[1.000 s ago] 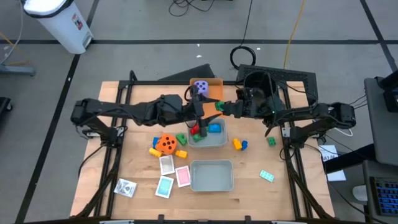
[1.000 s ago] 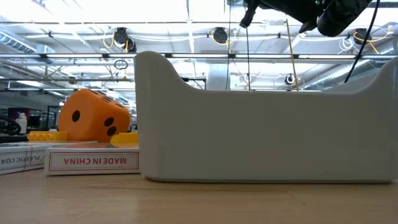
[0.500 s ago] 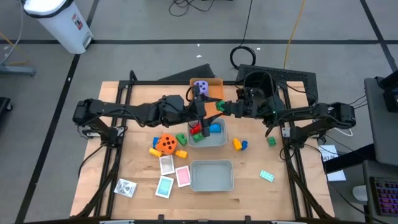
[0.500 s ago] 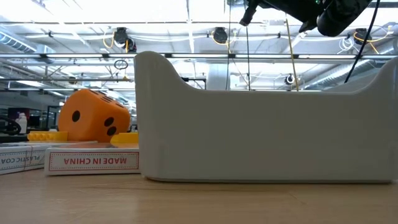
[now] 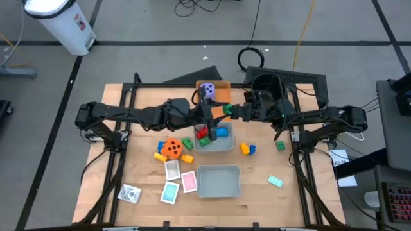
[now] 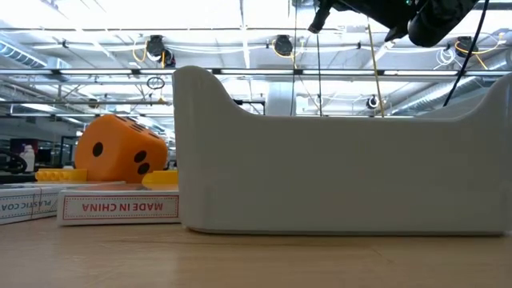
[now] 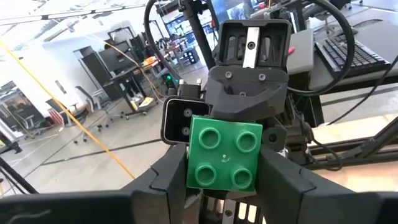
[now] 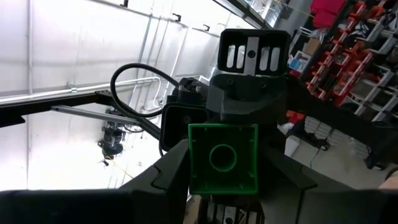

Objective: Pick & Place Toys
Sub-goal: Put the green game piece into the top gray bin

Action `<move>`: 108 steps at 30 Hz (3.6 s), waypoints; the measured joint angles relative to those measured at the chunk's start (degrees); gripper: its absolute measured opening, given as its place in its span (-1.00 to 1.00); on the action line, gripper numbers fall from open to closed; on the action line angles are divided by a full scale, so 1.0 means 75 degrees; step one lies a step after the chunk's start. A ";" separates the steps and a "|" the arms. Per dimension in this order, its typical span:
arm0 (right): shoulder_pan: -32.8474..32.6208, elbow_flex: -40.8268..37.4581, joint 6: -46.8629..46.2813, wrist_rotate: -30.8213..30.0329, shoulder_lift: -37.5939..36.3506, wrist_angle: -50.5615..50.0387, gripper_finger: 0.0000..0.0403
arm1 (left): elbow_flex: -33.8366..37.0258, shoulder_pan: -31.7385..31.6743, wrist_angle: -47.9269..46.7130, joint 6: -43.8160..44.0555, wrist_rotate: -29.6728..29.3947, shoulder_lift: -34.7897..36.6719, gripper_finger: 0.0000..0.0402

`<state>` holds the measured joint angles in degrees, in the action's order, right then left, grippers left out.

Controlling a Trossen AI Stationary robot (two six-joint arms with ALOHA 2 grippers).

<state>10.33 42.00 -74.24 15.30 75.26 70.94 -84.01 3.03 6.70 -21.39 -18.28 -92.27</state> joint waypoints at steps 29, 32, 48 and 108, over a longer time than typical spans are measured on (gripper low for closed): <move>0.0029 0.0008 0.2078 -0.0023 -0.0093 0.0445 -0.09 | -0.3186 -0.0039 -0.5746 0.1925 0.0457 0.0052 -0.29; 0.0029 0.0232 0.2942 0.0184 -0.0270 -0.0644 -0.12 | -0.3532 -0.0180 -0.6452 0.2582 0.1290 0.0064 -0.26; -0.0606 0.3753 1.0086 -0.0044 -0.0481 -0.8927 -0.15 | -0.3587 -0.0857 -0.7946 0.4019 0.3513 -0.0039 -0.27; -0.0519 0.3791 0.9063 -0.0413 -0.0172 -0.9941 -0.23 | -0.3578 -0.1323 -0.7895 0.3820 0.4089 -0.0804 -0.27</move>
<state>6.44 70.43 -6.26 12.21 73.97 -3.62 -110.85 -6.90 -52.51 7.26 12.38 -98.30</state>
